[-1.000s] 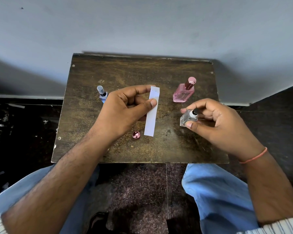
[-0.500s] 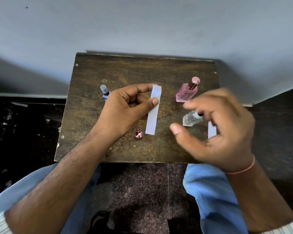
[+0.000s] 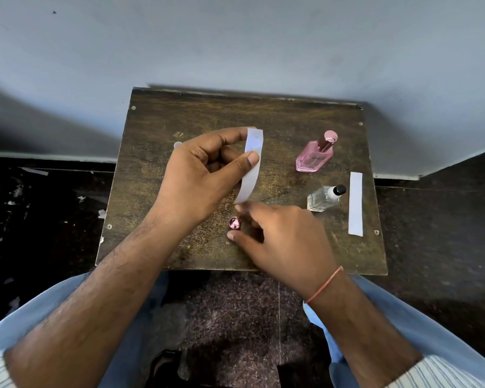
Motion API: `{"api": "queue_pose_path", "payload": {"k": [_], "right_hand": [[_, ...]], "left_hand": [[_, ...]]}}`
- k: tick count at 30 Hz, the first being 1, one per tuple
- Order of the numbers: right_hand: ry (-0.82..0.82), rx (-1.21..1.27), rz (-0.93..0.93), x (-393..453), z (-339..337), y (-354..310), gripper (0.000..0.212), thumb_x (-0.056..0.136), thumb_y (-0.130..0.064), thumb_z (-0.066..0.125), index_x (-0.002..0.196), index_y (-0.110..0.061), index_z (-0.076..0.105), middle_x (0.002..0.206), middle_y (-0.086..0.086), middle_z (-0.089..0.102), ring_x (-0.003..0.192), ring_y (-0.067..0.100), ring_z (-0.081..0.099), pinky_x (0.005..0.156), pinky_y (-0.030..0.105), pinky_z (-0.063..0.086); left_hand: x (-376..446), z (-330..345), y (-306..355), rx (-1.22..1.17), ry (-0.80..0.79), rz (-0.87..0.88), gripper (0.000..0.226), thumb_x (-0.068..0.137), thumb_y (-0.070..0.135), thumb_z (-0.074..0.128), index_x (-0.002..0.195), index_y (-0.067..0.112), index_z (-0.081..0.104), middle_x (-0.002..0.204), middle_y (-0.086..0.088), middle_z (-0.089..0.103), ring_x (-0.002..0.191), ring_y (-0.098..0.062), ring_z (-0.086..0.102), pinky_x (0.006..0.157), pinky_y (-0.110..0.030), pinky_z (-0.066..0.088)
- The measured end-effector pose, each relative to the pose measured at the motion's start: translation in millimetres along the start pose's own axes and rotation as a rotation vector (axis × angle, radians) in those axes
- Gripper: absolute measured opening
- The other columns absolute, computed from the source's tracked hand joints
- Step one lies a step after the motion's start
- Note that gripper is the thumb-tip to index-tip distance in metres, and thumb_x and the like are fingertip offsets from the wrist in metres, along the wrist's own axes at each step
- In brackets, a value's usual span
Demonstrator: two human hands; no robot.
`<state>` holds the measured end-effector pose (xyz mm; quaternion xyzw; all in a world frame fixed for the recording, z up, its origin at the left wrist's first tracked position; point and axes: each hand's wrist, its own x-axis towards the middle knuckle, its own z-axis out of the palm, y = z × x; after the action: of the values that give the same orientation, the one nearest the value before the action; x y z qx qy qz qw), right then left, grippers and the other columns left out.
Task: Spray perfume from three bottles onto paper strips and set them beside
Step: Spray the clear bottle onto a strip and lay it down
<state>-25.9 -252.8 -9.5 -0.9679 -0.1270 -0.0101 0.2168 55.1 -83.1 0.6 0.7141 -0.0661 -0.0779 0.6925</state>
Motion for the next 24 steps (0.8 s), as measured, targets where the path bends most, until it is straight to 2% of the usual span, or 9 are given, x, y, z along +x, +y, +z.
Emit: {"api": "queue_pose_path", "payload": {"k": [4,7,10,13,16,17,19,21,24], "right_hand": [[0.029,0.033,-0.031,0.1,-0.6,-4.0,0.031,0.095,-0.057,0.072,0.115,-0.033,0.075,0.092,-0.007,0.080,0.080,0.024,0.077,0.061,0.038,0.060],[0.066,0.150,-0.050,0.7,-6.9,-3.8,0.025,0.093,-0.050,0.076,0.104,-0.029,0.079,0.084,-0.007,0.078,0.073,0.023,0.074,0.060,0.039,0.058],[0.109,0.279,-0.098,-0.2,-20.6,0.6,0.017,0.090,-0.043,0.082,0.095,-0.027,0.081,0.074,-0.011,0.073,0.066,0.013,0.071,0.058,0.037,0.057],[0.197,0.353,-0.164,-3.5,-34.0,11.4,0.018,0.090,-0.037,0.089,0.094,-0.020,0.084,0.078,-0.009,0.076,0.066,0.011,0.071,0.057,0.036,0.057],[0.326,0.370,-0.177,-9.0,-47.3,24.1,0.020,0.090,-0.032,0.091,0.094,-0.013,0.085,0.089,-0.012,0.080,0.072,0.001,0.069,0.065,0.022,0.055],[0.363,0.367,-0.166,-11.7,-52.4,29.5,0.020,0.090,-0.031,0.091,0.094,-0.012,0.085,0.091,-0.015,0.079,0.074,-0.005,0.066,0.069,0.015,0.052],[0.416,0.373,-0.134,-16.3,-63.4,42.2,0.020,0.091,-0.029,0.091,0.095,-0.010,0.085,0.091,-0.015,0.077,0.073,-0.007,0.064,0.071,0.011,0.047],[0.459,0.376,-0.101,-20.4,-74.4,57.5,0.019,0.093,-0.027,0.089,0.096,-0.009,0.084,0.088,-0.010,0.078,0.068,0.001,0.066,0.065,0.017,0.048],[0.473,0.373,-0.032,-25.0,-86.5,80.5,0.019,0.096,-0.025,0.086,0.097,-0.006,0.083,0.085,0.005,0.079,0.058,0.024,0.065,0.053,0.039,0.048]], "left_hand": [[0.3,-2.7,1.2,-0.024,0.002,0.002,0.031,0.097,0.007,0.080,0.126,0.020,0.076,0.083,0.005,0.083,0.079,-0.010,0.080,0.075,-0.033,0.068],[0.5,-2.9,0.7,-0.028,0.018,0.015,0.032,0.097,0.004,0.080,0.126,0.017,0.076,0.081,0.007,0.081,0.078,-0.004,0.076,0.074,-0.026,0.065],[0.2,-1.2,1.6,0.020,0.026,0.032,0.032,0.097,0.005,0.080,0.128,0.012,0.077,0.083,0.002,0.079,0.077,-0.007,0.074,0.073,-0.026,0.064],[0.1,0.4,1.7,0.012,0.018,0.014,0.033,0.097,0.004,0.079,0.130,0.009,0.076,0.081,0.004,0.078,0.076,-0.008,0.076,0.073,-0.027,0.065],[-1.1,3.7,2.2,0.021,0.011,-0.007,0.033,0.097,0.004,0.079,0.129,0.010,0.076,0.081,0.004,0.080,0.079,-0.008,0.078,0.075,-0.027,0.066],[-1.9,5.3,2.0,0.016,0.011,-0.024,0.033,0.097,0.004,0.079,0.130,0.011,0.076,0.084,0.001,0.081,0.081,-0.010,0.080,0.074,-0.026,0.066],[-2.5,8.3,0.1,0.022,0.008,-0.064,0.033,0.098,0.005,0.079,0.129,0.012,0.076,0.088,-0.008,0.083,0.085,-0.018,0.082,0.075,-0.029,0.067],[-2.4,10.5,-3.9,0.067,0.007,-0.100,0.031,0.098,0.008,0.080,0.126,0.020,0.077,0.085,-0.004,0.083,0.086,-0.020,0.083,0.076,-0.030,0.068],[-1.3,12.0,-10.8,0.144,0.017,-0.160,0.031,0.097,0.014,0.083,0.125,0.024,0.078,0.087,-0.008,0.083,0.087,-0.025,0.083,0.080,-0.033,0.069]]}}
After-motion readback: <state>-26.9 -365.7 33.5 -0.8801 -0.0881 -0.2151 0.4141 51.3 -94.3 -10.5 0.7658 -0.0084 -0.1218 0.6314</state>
